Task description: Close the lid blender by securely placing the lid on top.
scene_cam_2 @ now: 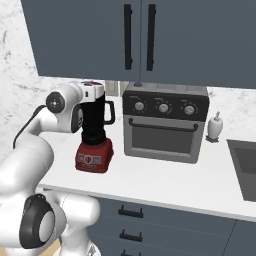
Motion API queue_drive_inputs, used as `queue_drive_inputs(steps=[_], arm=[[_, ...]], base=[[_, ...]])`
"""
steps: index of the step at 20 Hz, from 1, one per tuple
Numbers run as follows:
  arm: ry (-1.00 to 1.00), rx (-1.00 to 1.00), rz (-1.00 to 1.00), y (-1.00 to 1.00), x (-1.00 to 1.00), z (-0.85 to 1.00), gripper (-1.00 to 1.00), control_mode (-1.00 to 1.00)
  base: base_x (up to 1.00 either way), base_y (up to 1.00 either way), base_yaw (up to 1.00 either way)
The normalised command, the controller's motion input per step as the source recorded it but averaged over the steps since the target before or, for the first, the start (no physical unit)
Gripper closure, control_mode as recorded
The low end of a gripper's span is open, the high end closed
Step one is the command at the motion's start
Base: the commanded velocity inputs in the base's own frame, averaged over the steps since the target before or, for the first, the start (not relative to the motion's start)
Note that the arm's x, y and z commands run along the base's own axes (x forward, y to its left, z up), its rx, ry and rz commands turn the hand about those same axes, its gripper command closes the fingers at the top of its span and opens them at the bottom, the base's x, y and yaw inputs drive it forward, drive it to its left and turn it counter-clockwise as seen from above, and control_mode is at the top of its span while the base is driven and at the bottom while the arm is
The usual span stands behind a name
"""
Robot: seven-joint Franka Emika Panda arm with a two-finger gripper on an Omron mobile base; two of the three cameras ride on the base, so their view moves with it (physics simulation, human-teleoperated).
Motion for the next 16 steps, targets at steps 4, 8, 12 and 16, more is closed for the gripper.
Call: queue_drive_inputs(steps=[4, 8, 12, 16], arm=[[0.0, -0.04, 0.0, 0.0, 0.18, -0.43, 1.0, -1.0], [-0.03, -0.01, 0.0, 0.0, 0.32, -0.41, 1.0, -1.0], [-0.04, 0.0, 0.0, 0.0, 0.32, -0.35, 1.0, -1.0], [-0.07, 0.0, 0.0, 0.0, 0.2, -0.43, 1.0, -1.0]], base=[[0.0, 0.0, 0.0], [0.0, 0.0, 0.0], [0.0, 0.0, 0.0], [0.0, 0.0, 0.0]])
